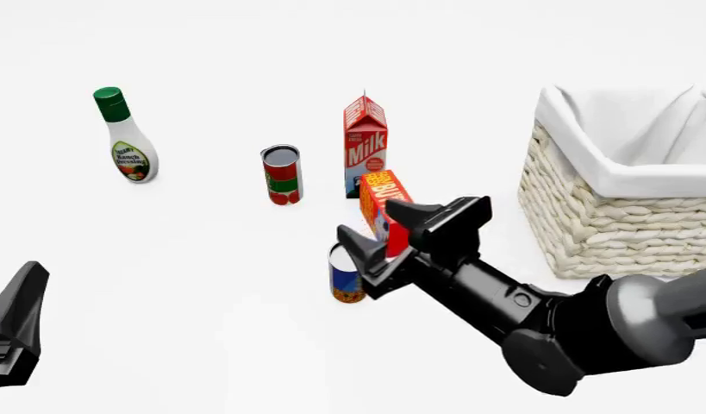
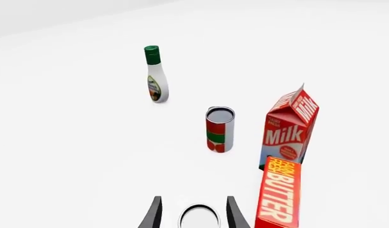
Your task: Pick the alphabet soup and place it in the basket.
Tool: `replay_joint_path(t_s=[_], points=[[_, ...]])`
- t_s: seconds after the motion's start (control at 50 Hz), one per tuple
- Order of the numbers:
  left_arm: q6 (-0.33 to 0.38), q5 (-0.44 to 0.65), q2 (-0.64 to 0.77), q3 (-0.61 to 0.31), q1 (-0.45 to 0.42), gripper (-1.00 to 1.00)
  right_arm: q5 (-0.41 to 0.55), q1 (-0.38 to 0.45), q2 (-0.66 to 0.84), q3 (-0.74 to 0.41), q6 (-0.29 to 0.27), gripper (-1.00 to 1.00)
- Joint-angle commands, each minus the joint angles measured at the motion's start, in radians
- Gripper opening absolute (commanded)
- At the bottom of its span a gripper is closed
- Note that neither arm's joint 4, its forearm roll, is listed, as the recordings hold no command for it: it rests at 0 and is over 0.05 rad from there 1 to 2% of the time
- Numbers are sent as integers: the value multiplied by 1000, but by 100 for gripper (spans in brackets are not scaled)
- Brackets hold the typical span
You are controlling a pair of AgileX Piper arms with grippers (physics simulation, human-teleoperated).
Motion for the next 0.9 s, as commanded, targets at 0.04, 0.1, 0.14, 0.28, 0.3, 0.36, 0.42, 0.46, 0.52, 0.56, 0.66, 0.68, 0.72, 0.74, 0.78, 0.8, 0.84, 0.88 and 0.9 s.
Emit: replay_joint_path(t_s=[0.04,0.1,0.14,0.28,0.3,0.36,0.42,0.46,0.52,0.56,0.66,0.68,0.72,0.74,0.78,0.8,0.84,0.88,0.9], points=[[0,0,0,0,0,100,-14,1,73,-35,12,100],[0,0,0,0,0,100,-16,-1,88,-42,14,100],[0,0,0,0,0,100,-19,-3,100,-48,17,100],[0,0,0,0,0,100,-24,-6,125,-59,22,100],[0,0,0,0,0,100,-25,-7,132,-63,23,100],[0,0,0,0,0,100,-26,-8,142,-68,26,100],[0,0,0,0,0,100,-28,-9,152,-73,28,100],[0,0,0,0,0,100,-28,-9,158,-76,29,100],[0,0,0,0,0,100,-29,-9,170,-82,30,100],[0,0,0,0,0,100,-29,-9,180,-87,32,100],[0,0,0,0,0,100,-31,-9,192,-94,35,100],[0,0,0,0,0,100,-32,-9,197,-95,36,100],[0,0,0,0,0,100,-33,-9,203,-97,37,100],[0,0,0,0,0,100,-34,-9,207,-99,38,100],[0,0,0,0,0,100,-35,-9,212,-101,38,100],[0,0,0,0,0,100,-35,-8,215,-102,38,100],[0,0,0,0,0,100,-33,-8,218,-105,39,100],[0,0,0,0,0,100,-34,-7,221,-107,40,100],[0,0,0,0,0,100,-34,-7,223,-108,41,100]])
